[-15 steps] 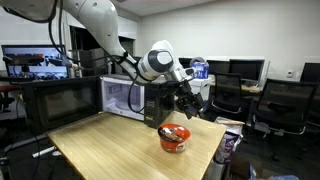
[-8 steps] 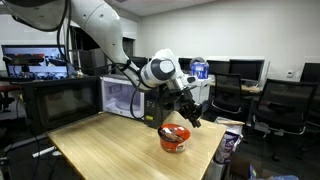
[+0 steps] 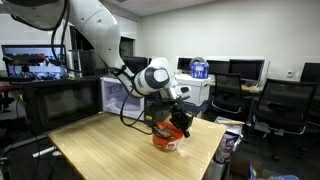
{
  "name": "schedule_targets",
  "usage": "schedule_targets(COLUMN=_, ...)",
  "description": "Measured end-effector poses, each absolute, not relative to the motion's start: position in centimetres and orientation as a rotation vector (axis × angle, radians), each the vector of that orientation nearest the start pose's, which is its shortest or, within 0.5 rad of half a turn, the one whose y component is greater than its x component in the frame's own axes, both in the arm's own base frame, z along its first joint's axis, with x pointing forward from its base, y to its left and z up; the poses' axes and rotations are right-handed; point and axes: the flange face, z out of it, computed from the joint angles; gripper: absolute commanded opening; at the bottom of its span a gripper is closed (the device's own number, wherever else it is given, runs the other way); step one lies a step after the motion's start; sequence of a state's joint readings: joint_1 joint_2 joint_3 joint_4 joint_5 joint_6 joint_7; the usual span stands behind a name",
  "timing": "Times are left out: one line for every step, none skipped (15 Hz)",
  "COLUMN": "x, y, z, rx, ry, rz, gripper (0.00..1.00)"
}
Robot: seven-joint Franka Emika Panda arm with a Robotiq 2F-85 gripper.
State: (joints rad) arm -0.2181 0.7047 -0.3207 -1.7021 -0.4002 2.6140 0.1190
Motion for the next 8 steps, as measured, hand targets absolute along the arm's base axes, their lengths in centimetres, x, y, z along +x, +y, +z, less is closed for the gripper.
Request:
schedule_targets(x=61.1, y=-32.1, z=22.0, rx=-3.573, ry=0.400, rz=-0.199, gripper=0.00)
schedule_targets(x=60.6, y=-31.5, z=21.9, rx=-3.565, ry=0.379, rz=-0.186, gripper=0.00)
schedule_targets(x=59.9, y=-30.6, z=21.9, rx=-3.554, ry=0.346, rz=-0.174, gripper=0.00)
schedule_targets(x=59.4, y=-30.0, z=22.0, rx=-3.546, ry=0.323, rz=-0.169, gripper=0.00)
schedule_targets(x=58.7, y=-29.1, z=22.1, rx=-3.536, ry=0.293, rz=-0.164, gripper=0.00)
schedule_targets(x=58.0, y=-28.2, z=22.3, rx=-3.528, ry=0.261, rz=-0.161, gripper=0.00)
schedule_targets(x=57.3, y=-27.3, z=22.6, rx=-3.519, ry=0.226, rz=-0.162, gripper=0.00)
schedule_targets(x=56.6, y=-26.4, z=23.0, rx=-3.511, ry=0.195, rz=-0.165, gripper=0.00)
